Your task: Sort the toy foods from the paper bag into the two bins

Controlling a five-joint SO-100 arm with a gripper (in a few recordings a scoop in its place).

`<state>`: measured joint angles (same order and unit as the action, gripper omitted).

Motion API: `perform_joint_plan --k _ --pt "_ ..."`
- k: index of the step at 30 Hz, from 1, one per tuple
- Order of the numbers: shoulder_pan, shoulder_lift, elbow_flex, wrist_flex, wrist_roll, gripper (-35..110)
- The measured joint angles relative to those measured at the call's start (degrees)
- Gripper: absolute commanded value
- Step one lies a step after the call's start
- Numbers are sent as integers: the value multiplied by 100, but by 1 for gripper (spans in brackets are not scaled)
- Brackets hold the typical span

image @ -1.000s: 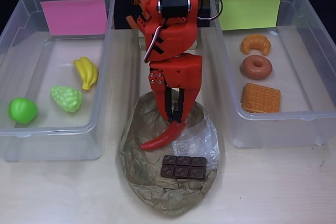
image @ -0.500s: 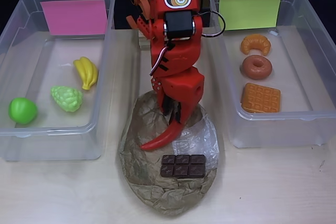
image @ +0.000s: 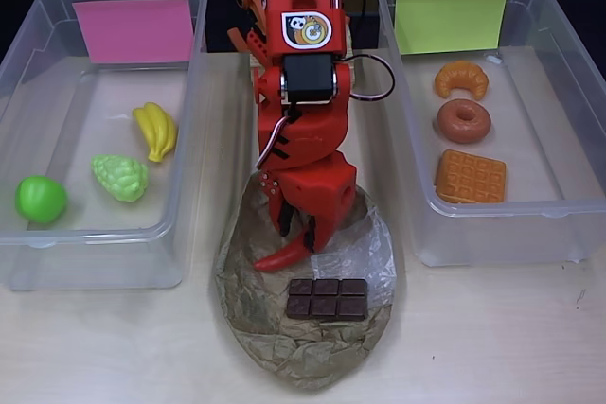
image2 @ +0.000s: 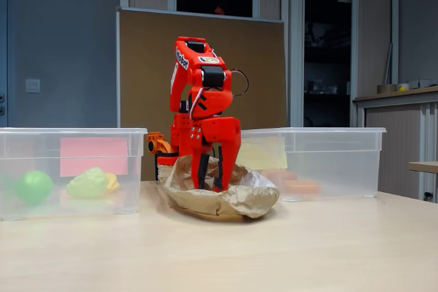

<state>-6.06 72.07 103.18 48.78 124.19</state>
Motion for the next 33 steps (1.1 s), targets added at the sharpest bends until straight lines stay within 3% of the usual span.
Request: perform_joint_plan --k 15,22,33 --pt "-44 -334 176 -501 26 0" --pt "-62 -35 -264 1063 -352 0" --pt "141 729 -2505 4781 -1450 1"
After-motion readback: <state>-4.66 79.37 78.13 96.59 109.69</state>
